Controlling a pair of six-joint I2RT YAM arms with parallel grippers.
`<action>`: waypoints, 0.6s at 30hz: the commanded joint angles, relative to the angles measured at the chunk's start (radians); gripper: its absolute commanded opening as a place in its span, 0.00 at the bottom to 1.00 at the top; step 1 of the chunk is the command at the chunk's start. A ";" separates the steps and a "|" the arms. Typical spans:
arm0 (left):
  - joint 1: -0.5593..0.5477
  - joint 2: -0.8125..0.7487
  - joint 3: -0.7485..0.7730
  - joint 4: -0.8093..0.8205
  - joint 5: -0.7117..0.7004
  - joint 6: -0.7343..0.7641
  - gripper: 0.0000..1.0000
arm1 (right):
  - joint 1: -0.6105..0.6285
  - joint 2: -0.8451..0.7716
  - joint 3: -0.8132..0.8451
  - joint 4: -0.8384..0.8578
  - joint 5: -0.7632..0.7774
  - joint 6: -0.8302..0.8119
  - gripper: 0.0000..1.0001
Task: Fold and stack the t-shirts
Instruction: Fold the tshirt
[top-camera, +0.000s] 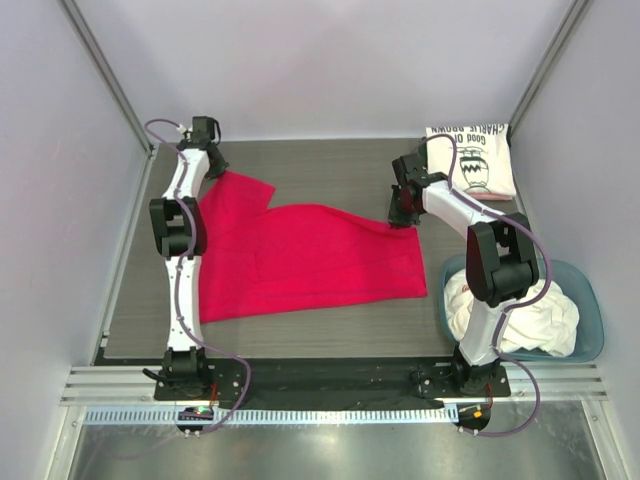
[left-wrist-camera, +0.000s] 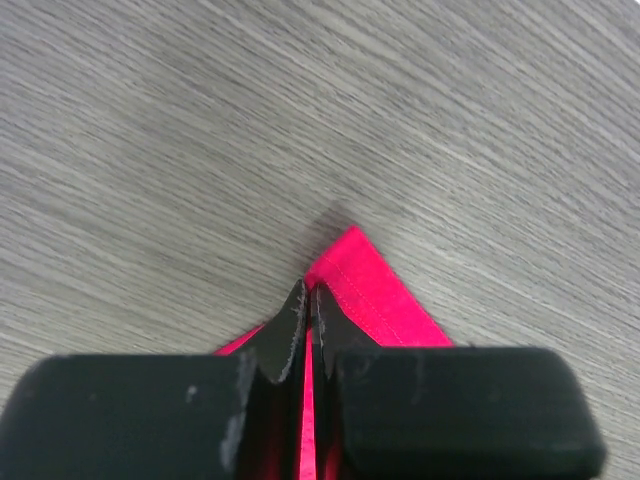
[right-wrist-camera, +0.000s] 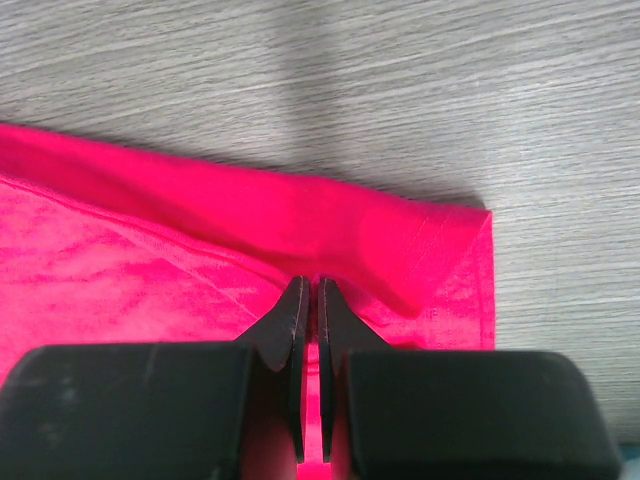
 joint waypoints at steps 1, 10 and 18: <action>-0.006 -0.034 0.030 -0.018 -0.018 0.006 0.00 | -0.006 -0.030 0.035 0.018 -0.007 -0.019 0.01; -0.004 -0.459 -0.403 0.102 -0.046 0.020 0.00 | -0.011 -0.030 0.089 -0.011 0.012 -0.033 0.01; -0.006 -0.830 -0.767 0.136 -0.055 -0.030 0.00 | -0.027 -0.061 0.055 -0.014 0.010 -0.011 0.01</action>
